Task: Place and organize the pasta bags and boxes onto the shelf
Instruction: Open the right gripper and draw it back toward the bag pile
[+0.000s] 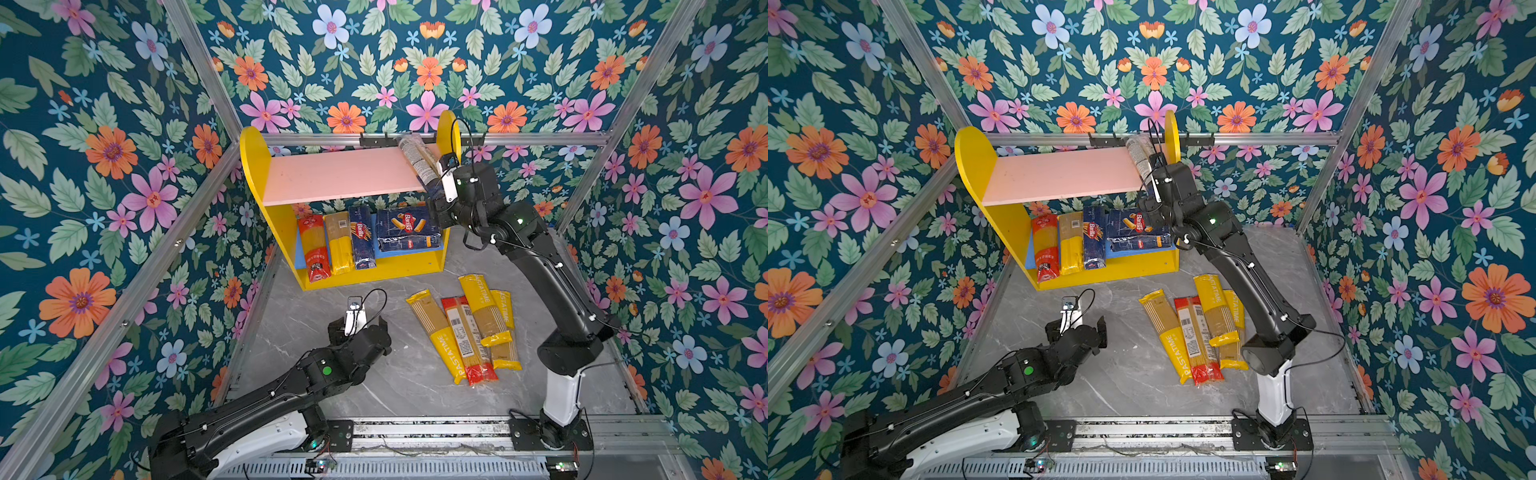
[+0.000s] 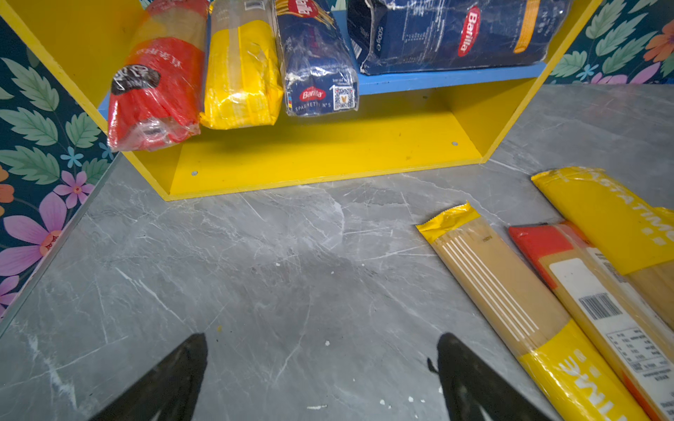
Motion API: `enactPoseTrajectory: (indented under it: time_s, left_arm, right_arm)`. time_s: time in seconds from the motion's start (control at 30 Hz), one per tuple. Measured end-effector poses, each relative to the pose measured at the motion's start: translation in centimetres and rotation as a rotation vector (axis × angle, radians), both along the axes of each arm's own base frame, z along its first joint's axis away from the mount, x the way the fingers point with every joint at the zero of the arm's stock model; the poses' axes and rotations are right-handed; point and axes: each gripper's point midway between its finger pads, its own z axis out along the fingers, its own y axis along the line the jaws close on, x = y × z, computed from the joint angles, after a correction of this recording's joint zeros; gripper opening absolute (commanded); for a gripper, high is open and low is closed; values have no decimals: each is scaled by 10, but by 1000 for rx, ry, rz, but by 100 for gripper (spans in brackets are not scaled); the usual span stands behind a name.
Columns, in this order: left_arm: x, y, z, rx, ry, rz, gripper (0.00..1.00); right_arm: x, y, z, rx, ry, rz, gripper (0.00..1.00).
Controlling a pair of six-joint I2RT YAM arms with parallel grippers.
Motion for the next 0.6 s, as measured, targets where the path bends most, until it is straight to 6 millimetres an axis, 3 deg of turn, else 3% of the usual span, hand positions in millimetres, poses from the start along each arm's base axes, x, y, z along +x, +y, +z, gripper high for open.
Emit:
enactPoseTrajectory:
  time_s: [0.1,0.23,0.47,0.6]
  left_arm:
    - [-1,-5,-6,-20,24,-10,100]
    - [-4,-18,-16,-64,55,-47,100]
    - [-18,-61,-40,-114,130,-149,100]
    - [-30,-92,-48,-110,155,-215,100]
  right_arm:
    - [-28,-14,-1,4,1,-10,91]
    - [-64,-52,-24,6,38,-72,95]
    - [-124,-113,-106,44,193,-198,97]
    - [-157,-126,-155,64,295,-230,98]
